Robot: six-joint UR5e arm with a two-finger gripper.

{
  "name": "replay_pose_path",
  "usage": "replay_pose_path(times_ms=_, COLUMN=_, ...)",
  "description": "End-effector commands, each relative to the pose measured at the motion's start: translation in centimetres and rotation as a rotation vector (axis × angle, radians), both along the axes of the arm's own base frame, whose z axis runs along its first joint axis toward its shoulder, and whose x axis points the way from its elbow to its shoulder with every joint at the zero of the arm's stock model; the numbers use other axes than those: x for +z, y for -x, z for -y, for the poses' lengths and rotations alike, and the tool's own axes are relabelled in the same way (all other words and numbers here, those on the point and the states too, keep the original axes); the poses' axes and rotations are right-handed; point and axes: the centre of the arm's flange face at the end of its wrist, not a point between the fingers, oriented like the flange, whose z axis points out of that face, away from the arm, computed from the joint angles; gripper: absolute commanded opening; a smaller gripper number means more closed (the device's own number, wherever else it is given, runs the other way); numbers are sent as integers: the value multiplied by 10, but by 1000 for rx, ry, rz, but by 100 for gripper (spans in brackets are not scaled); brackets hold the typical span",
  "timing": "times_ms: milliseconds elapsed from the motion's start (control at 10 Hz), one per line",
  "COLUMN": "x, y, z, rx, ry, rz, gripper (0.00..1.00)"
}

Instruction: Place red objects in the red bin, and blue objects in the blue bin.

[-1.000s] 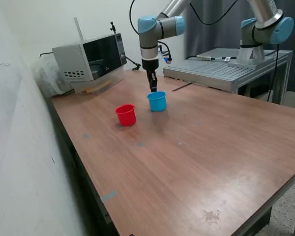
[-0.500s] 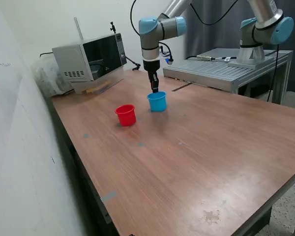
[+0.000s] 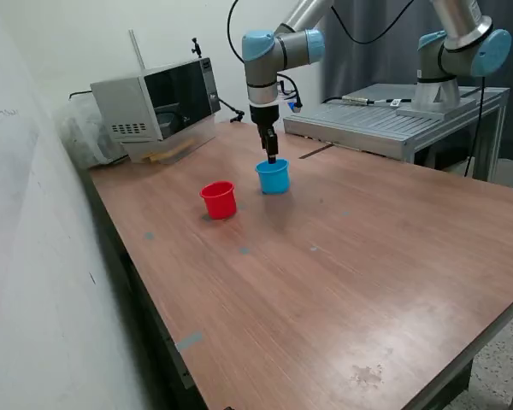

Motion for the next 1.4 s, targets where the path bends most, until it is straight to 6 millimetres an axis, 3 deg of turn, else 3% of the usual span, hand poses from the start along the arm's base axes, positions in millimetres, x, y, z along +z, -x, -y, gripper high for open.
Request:
replay_pose_path(times_ms=0, x=6, y=-2, z=-1, rx=-1, ry=-1, rz=-7, gripper=100)
replay_pose_path(times_ms=100, x=38, y=-20, z=3, rx=2, ry=-6, rz=-38, gripper=100)
replay_pose_path(times_ms=200, x=86, y=-44, z=10, rx=7, ry=-23, rz=-97, gripper=100)
replay_pose_path(times_ms=300, x=134, y=-85, z=26, rx=45, ry=-20, rz=-88, gripper=100)
replay_pose_path(times_ms=400, x=168, y=-125, z=60, rx=106, ry=10, rz=23, gripper=100)
replay_pose_path(times_ms=700, x=255, y=-241, z=117, rx=184, ry=38, rz=172, gripper=100)
replay_pose_path(times_ms=800, x=264, y=-288, z=130, rx=206, ry=72, rz=360, gripper=100)
replay_pose_path(times_ms=900, x=255, y=-312, z=132, rx=198, ry=101, rz=522, gripper=100)
replay_pose_path(times_ms=1000, x=249, y=-324, z=133, rx=198, ry=117, rz=608, gripper=100)
replay_pose_path(times_ms=1300, x=251, y=-319, z=128, rx=186, ry=123, rz=605, gripper=100)
